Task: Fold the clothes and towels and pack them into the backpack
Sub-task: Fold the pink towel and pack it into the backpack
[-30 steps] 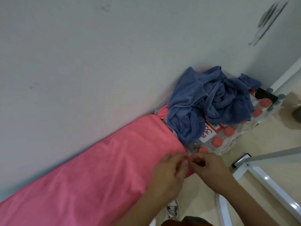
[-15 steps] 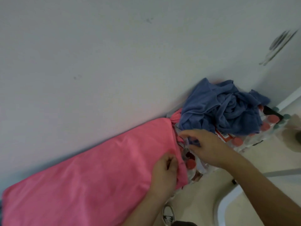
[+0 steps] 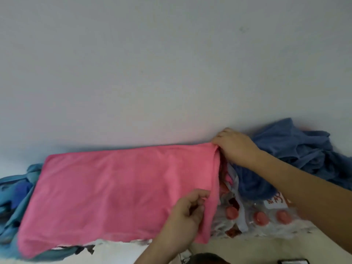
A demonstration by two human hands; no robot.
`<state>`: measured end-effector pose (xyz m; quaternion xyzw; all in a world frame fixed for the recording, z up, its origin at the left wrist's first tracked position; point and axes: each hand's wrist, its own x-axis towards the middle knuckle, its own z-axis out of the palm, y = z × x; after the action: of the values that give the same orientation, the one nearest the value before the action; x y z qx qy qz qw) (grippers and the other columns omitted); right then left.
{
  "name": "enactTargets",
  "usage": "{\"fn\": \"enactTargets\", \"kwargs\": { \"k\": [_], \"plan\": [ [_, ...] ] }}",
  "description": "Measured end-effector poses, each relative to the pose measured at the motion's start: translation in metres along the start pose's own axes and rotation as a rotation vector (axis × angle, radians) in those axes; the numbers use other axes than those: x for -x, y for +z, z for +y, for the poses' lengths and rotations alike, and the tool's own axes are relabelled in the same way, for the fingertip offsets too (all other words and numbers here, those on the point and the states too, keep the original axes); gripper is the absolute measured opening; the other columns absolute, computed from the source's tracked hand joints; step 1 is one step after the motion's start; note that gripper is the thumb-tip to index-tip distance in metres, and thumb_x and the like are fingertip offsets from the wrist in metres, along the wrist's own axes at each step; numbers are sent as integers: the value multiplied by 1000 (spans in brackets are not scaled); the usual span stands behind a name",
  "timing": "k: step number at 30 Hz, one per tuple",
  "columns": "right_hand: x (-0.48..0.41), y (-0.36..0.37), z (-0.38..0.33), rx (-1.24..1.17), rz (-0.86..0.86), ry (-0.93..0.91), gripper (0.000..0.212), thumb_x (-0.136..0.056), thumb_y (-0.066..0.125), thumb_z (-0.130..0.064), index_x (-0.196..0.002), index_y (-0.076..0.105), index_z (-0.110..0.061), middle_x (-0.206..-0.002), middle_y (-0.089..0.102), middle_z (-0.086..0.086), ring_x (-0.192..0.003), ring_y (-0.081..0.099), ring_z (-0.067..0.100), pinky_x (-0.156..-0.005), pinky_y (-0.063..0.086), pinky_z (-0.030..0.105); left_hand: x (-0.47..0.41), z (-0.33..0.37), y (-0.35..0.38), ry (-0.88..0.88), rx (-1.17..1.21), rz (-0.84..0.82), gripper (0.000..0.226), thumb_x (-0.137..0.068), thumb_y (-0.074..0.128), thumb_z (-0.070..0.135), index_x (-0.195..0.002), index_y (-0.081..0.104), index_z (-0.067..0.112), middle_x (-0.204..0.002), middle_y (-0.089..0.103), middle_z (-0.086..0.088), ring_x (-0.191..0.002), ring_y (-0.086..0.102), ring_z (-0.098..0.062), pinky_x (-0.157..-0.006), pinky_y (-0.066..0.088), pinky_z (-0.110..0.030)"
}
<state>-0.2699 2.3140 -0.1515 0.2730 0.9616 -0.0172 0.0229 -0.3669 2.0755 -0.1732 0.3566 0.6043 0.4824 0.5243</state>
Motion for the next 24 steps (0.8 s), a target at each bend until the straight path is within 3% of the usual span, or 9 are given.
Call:
{"fn": "enactTargets", "kwargs": {
  "k": [4,7,9,11,14,19,21,24],
  "plan": [
    [-10,-15,-1,-227,127,175,25,-78,54,-4,-96,66,-17,-95,67,5,-90,61,28,-73,47,33,11,7,-11,0,48,142,32,-96,39,-7,-105,62,13,-87,68,7,-80,58,-7,-68,43,-15],
    [-18,-29,-19,-766,188,280,30,-88,51,1,-99,70,-20,-98,67,-6,-86,62,10,-69,50,19,23,12,-23,15,110,255,25,-99,41,2,-100,64,12,-79,67,1,-69,57,-11,-56,41,-18],
    [-25,-35,-35,-1076,190,286,33,-92,48,3,-96,70,-21,-99,66,-9,-81,64,4,-57,54,18,34,12,-30,28,178,335,23,-99,40,1,-100,62,6,-74,66,-1,-62,55,-11,-51,39,-18],
    [-37,-41,-54,-1189,228,231,37,-94,47,3,-88,70,-25,-95,68,-4,-73,67,7,-54,56,23,48,12,-38,49,225,412,22,-98,40,-2,-102,62,0,-77,66,-5,-65,56,-11,-53,40,-16],
    [-61,-46,-82,-1177,321,124,38,-93,48,1,-85,67,-30,-86,68,4,-65,68,19,-58,58,31,66,9,-53,51,281,544,22,-96,46,-3,-102,67,3,-89,71,-12,-78,63,-15,-64,46,-19],
    [-98,-55,-137,-935,469,-130,24,-87,55,-5,-98,69,-20,-91,65,-2,-80,67,24,-75,57,44,97,6,-84,80,346,762,22,-77,57,13,-89,75,12,-81,71,-10,-69,62,-11,-60,46,-17],
    [-113,-59,-165,-839,533,-226,26,-84,55,3,-99,70,-12,-93,63,0,-86,63,25,-83,52,38,111,1,-101,71,342,857,20,-76,59,14,-88,75,11,-82,72,-11,-71,62,-13,-63,49,-20],
    [-136,-60,-206,-822,584,-292,27,-82,54,6,-99,69,-8,-93,66,8,-85,61,23,-82,45,25,129,-9,-131,47,343,1008,12,-87,61,0,-87,73,4,-79,70,-12,-72,59,-17,-64,50,-23]
  ]
}}
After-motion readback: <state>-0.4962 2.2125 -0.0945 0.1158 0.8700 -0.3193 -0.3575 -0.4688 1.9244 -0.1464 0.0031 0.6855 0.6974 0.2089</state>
